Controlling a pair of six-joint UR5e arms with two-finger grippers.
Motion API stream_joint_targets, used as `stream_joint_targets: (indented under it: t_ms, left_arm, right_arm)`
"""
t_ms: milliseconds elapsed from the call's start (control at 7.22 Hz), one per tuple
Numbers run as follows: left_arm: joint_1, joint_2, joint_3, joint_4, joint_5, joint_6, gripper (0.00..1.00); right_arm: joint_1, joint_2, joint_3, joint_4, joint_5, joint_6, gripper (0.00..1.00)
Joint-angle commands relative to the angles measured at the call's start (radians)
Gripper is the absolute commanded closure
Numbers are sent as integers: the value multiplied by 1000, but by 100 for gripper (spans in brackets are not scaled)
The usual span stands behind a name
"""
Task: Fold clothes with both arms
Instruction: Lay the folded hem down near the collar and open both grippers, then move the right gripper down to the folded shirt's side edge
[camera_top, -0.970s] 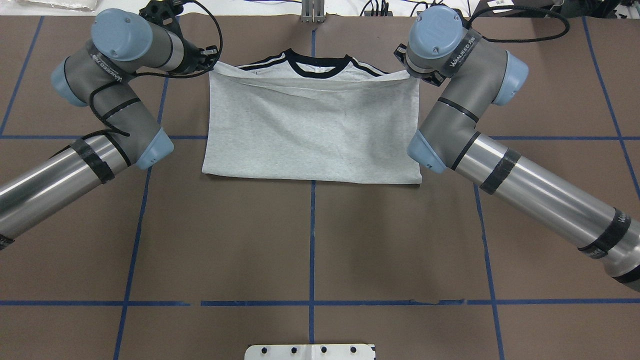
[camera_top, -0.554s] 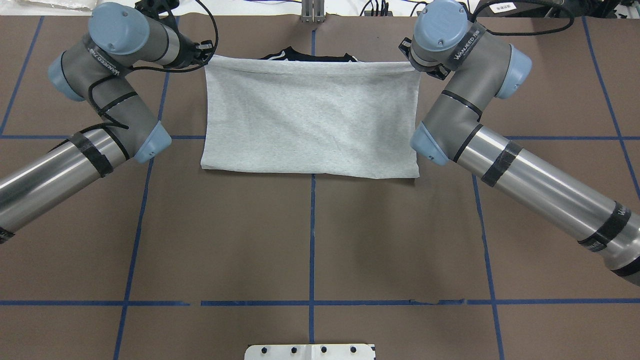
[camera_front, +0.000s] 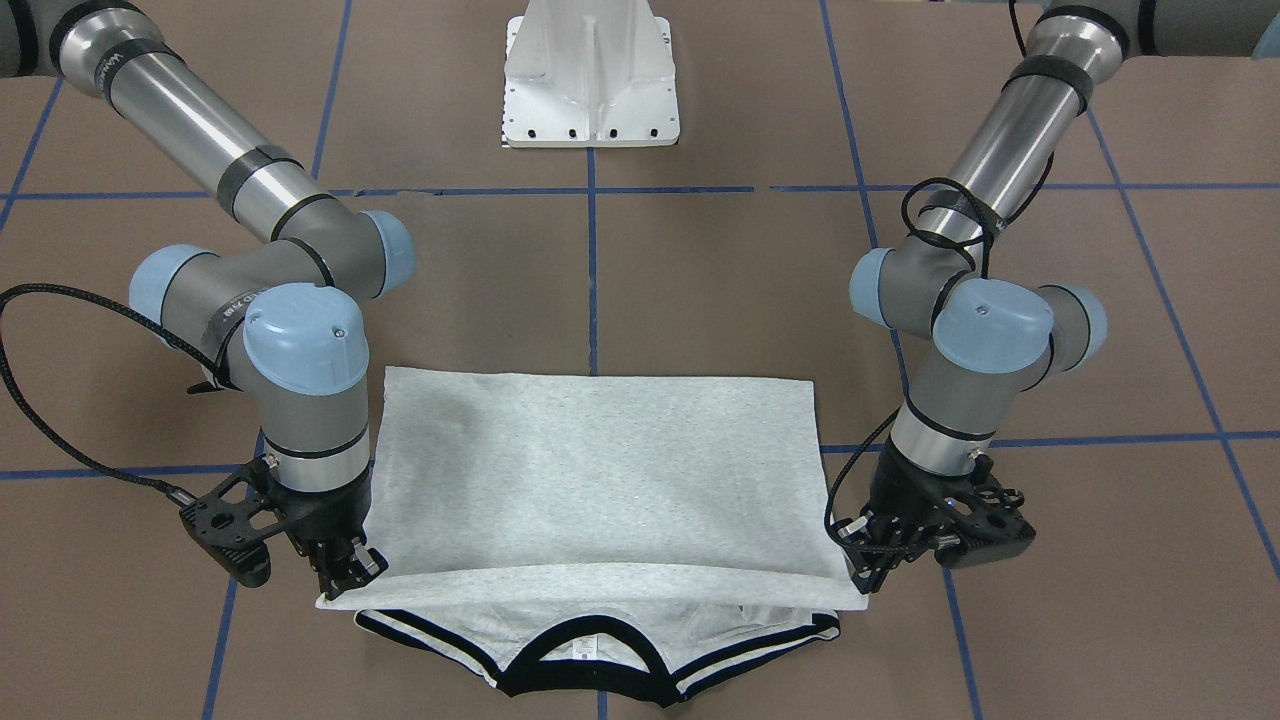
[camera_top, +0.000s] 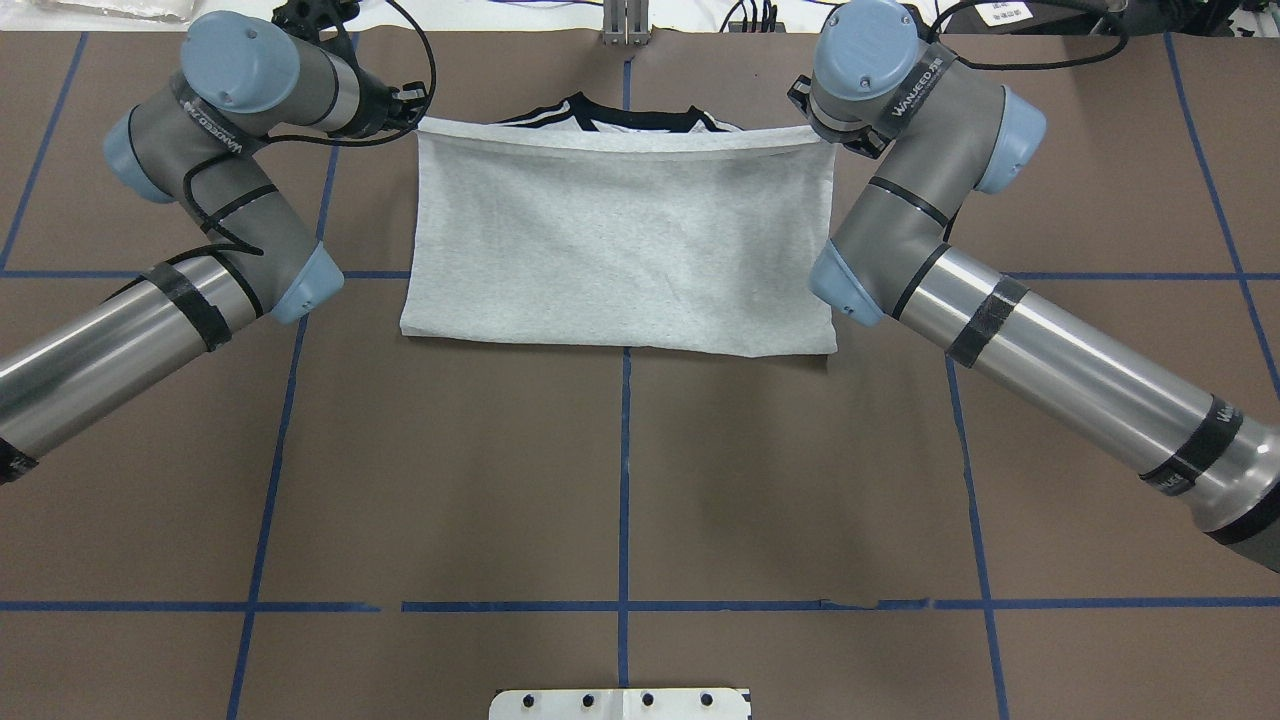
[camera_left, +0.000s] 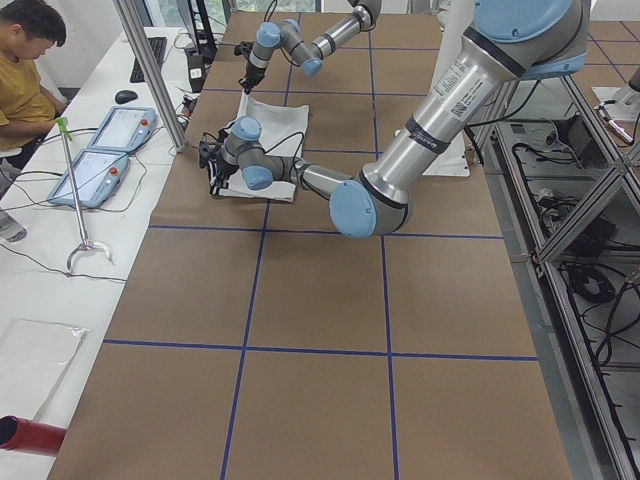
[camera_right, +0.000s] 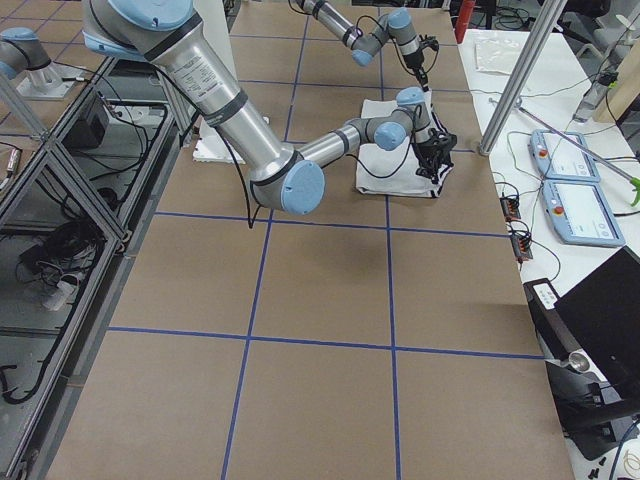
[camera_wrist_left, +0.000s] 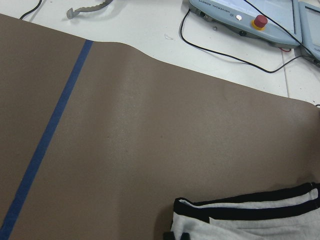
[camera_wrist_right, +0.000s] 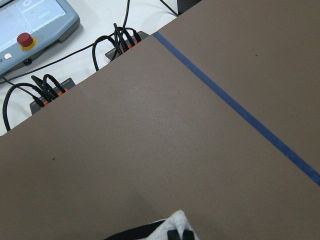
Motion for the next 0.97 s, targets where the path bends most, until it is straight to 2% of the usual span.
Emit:
stream_joint_targets:
  t_ms: [0,277,416,693,831]
  left_arm:
    - [-14,-2,3,-1,-2,0,56]
    - [-49,-2,3,-1,-9,29,50]
    - [-54,-2,-1,-2,-9,40,49]
    - [-55,5,-20,-2,-11,40,46]
    - [-55,7,-21,-2,-12,40,46]
  right_arm:
    - [1,10,-1,0,3,1,65]
    - [15,-3,66,-1,76,7,58]
    - [18,-72,167,-4,133,21,52]
    - [-55,-240,397,-9,138,128,45]
    - [-91,-304,470,-4,138,173,43]
